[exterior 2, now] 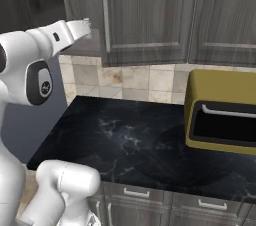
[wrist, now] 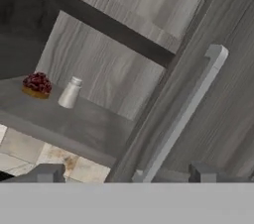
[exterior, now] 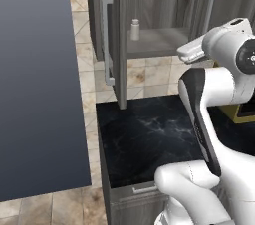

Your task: The dining table condiment station is running low on shaker. Refill the condiment station by opening the cabinet and taking the shaker from the cabinet and placing it on the dining table.

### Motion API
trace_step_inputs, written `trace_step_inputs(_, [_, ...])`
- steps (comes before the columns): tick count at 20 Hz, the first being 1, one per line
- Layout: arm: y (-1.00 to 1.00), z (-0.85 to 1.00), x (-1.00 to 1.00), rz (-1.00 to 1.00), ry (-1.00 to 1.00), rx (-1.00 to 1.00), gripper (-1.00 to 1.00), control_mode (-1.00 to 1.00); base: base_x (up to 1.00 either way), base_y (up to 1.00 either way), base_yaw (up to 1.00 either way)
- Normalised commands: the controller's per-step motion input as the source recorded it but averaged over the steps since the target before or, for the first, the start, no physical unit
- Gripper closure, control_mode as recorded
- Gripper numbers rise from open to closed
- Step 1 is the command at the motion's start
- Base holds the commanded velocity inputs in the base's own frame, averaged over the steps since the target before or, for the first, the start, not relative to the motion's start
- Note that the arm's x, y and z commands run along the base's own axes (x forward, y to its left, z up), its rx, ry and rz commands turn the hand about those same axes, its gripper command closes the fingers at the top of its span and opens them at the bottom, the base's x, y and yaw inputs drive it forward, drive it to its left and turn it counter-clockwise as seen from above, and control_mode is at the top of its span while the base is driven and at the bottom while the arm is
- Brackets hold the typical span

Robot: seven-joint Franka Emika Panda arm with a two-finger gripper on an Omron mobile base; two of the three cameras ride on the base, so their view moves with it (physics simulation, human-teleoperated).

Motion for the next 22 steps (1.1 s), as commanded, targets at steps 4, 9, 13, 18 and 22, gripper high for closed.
trace_step_inputs(4, [0.49,0.00,0.01,0.05,0.12,-0.20,-1.00,-1.00,0.00,0.00,0.00])
trace_step_inputs(9, [0.21,-0.05,0.04,0.12,0.10,-0.17,-1.00,-1.00,0.00,0.00,0.00])
trace_step_inputs(13, [0.06,-0.02,0.06,0.14,0.06,-0.15,-1.00,-1.00,0.00,0.00,0.00])
trace_step_inputs(18, [0.06,-0.04,0.39,0.10,0.11,-0.14,-1.00,-1.00,0.00,0.00,0.00])
trace_step_inputs(22, [0.22,-0.01,0.41,0.01,0.09,-0.18,-1.00,-1.00,0.00,0.00,0.00])
